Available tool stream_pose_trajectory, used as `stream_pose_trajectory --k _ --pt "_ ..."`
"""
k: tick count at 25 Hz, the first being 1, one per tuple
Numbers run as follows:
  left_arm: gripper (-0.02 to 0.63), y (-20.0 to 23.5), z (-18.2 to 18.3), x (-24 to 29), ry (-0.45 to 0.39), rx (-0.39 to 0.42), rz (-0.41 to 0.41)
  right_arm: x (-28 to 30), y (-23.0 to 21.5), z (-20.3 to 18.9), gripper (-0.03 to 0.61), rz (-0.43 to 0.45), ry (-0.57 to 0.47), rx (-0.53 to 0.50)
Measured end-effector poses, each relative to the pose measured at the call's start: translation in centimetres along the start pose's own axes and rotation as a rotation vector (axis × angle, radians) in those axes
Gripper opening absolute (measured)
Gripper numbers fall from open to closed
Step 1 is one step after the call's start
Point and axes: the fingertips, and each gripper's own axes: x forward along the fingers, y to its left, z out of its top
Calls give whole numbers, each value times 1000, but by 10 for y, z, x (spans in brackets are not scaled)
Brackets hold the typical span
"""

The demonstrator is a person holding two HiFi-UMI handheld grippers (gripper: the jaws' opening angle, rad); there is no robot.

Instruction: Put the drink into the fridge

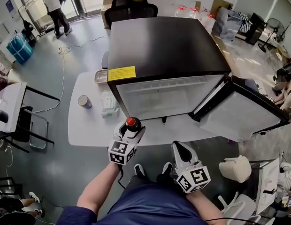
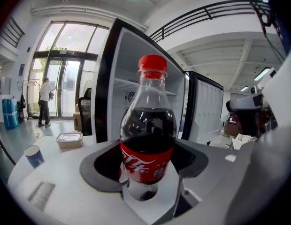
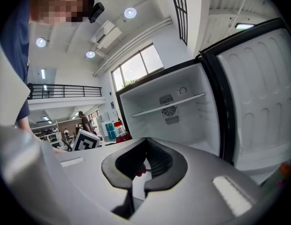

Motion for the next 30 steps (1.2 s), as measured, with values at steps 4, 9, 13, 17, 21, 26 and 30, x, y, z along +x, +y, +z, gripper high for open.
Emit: stream_pose_trajectory --k 4,9,13,17,21,26,30 --pt "307 -15 10 24 -4 19 -40 -11 -16 2 6 -47 -17 12" --pt "307 -25 24 60 -9 43 -75 -24 -36 5 6 -111 -31 16" --pt "307 -24 31 89 -3 60 -82 -34 -48 7 6 -155 -38 18" --pt "307 -21 35 113 -1 64 -79 -42 -61 8 6 -198 -43 25" --pt "307 -16 32 135 12 70 -78 -48 -72 3 6 -240 -45 46" --pt "307 -8 32 155 20 67 -67 -51 -80 0 6 -269 -33 57" --pt "307 0 32 173 26 69 -53 -52 -87 -4 6 -287 -23 67"
